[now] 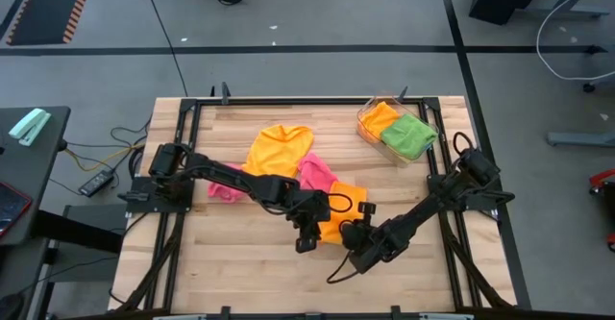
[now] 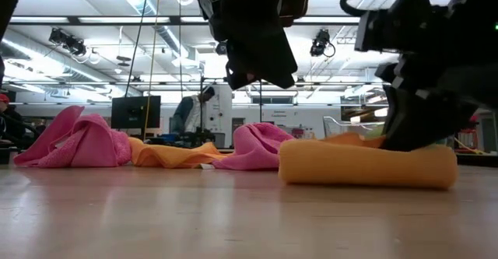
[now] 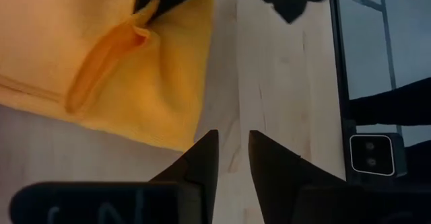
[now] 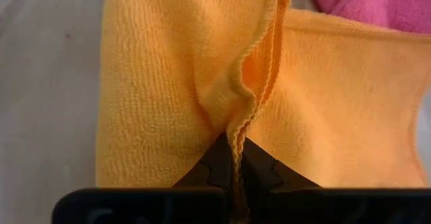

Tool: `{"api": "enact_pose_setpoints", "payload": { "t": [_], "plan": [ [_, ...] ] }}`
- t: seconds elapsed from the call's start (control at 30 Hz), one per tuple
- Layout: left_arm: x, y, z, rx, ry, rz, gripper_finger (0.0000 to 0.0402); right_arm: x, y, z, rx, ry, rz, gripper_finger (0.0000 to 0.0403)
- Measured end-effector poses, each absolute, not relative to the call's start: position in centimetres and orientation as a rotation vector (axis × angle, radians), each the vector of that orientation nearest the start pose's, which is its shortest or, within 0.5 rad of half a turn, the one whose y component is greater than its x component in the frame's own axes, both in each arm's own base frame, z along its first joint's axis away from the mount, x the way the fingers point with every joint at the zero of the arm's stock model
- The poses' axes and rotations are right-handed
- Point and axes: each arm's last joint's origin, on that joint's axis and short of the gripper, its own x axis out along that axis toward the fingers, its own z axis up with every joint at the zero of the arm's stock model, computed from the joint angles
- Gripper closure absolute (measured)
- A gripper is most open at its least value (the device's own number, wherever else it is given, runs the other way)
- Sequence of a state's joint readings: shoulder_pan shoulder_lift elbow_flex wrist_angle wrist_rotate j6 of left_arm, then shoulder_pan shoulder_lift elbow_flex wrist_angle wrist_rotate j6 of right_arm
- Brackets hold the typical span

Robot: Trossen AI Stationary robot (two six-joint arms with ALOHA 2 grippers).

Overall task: Fold microfiber towels
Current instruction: Fold the bottom orange towel

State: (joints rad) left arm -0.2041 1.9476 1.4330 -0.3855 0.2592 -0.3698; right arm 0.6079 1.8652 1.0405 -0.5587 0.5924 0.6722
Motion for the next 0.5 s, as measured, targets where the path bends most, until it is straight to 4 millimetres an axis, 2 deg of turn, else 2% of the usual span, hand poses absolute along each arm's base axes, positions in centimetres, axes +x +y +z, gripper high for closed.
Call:
{"api": "enact_pose_setpoints", "payload": {
  "t": [0.3,0.4,0.5],
  "plan": [
    [40.9,-9.36,20.55,-0.347,0.975,-0.269,0.0316,27.42,17.12,12.38,-0.192,1.048,-0.34,0.0376],
    [40.98,-9.38,20.61,-0.348,0.965,-0.271,0.0318,27.42,17.16,12.37,-0.195,1.05,-0.335,0.0359],
    [41.04,-9.39,20.66,-0.347,0.956,-0.273,0.0312,27.47,17.21,12.37,-0.186,1.05,-0.328,0.0324]
  ]
}}
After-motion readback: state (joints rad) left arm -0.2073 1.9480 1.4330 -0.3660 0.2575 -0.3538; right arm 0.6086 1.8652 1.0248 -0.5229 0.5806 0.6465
